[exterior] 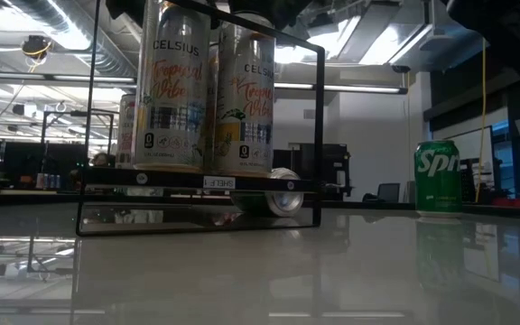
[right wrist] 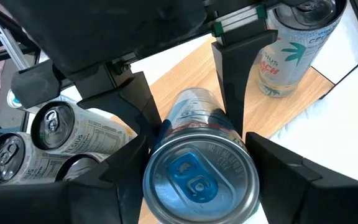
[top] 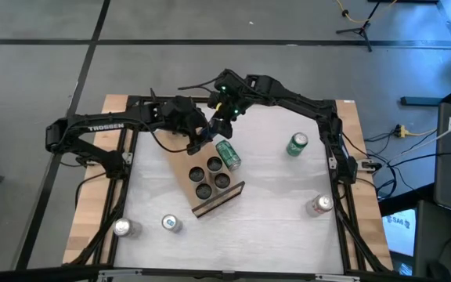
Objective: Place canned beverage on shelf
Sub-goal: Put the white blue soda can on the shelf
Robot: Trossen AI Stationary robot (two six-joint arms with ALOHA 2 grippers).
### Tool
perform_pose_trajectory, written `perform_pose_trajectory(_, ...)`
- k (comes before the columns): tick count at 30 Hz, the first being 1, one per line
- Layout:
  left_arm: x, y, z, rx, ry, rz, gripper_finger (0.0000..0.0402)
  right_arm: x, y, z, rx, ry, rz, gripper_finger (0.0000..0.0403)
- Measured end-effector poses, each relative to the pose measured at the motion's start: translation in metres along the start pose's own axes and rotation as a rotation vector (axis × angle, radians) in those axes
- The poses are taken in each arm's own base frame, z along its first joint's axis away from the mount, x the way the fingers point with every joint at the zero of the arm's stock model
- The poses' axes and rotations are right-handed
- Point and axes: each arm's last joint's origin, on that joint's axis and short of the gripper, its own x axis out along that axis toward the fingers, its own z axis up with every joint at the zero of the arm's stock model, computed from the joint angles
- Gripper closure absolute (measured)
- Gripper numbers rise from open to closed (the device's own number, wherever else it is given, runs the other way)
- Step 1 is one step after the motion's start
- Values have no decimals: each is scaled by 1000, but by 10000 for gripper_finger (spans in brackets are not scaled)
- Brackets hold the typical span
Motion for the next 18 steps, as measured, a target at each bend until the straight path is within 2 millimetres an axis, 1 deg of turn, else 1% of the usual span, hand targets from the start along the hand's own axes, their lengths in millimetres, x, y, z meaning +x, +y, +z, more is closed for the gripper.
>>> perform_pose_trajectory(4, 0, 0, 0, -9, 0, -3, 190, 0, 0, 0, 31, -2, -23, 168)
perform_pose_trajectory(10, 0, 0, 0, -17, -1, -4, 190, 0, 0, 0, 42, -2, -3, 168)
perform_pose_trajectory(14, 0, 0, 0, -15, -2, -2, 190, 0, 0, 0, 42, -2, -20, 168)
perform_pose_trajectory(16, 0, 0, 0, -14, -2, 1, 190, 0, 0, 0, 42, -2, -25, 164)
perform_pose_trajectory(18, 0, 0, 0, -17, -2, 7, 190, 0, -1, 1, 48, -6, -29, 152)
